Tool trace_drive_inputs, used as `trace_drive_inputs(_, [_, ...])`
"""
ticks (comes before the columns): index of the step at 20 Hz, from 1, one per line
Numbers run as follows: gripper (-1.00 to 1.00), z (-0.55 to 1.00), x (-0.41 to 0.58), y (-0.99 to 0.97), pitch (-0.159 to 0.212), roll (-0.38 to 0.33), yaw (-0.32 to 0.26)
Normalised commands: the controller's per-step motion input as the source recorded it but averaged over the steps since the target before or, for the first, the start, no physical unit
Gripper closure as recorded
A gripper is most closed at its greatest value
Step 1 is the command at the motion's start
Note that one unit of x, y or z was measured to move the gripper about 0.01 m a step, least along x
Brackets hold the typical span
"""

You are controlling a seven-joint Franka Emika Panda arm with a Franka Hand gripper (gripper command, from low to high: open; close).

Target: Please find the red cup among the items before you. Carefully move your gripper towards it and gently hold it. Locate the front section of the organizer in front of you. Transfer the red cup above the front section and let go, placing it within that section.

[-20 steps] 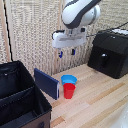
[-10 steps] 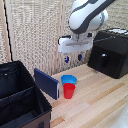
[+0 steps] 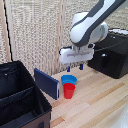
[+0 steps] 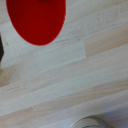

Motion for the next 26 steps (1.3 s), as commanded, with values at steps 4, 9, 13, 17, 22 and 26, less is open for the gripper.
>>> trace_drive_inputs(4, [-1.00,-0.47,-0.072,0.00,0.000,-0.021,0.000])
trace_drive_inputs(9, [-1.00,-0.45,-0.035,0.00,0.000,-0.029,0.000])
trace_drive_inputs(13, [-1.00,-0.44,-0.004,0.00,0.009,-0.012,0.000])
trace_drive_inputs(17, [-1.00,-0.36,0.000,0.00,0.007,-0.047,0.000])
trace_drive_inputs(22, [1.00,-0.21,0.000,0.00,0.018,-0.057,0.000])
trace_drive_inputs(26, [1.00,-0.05,0.000,0.00,0.011,-0.025,0.000])
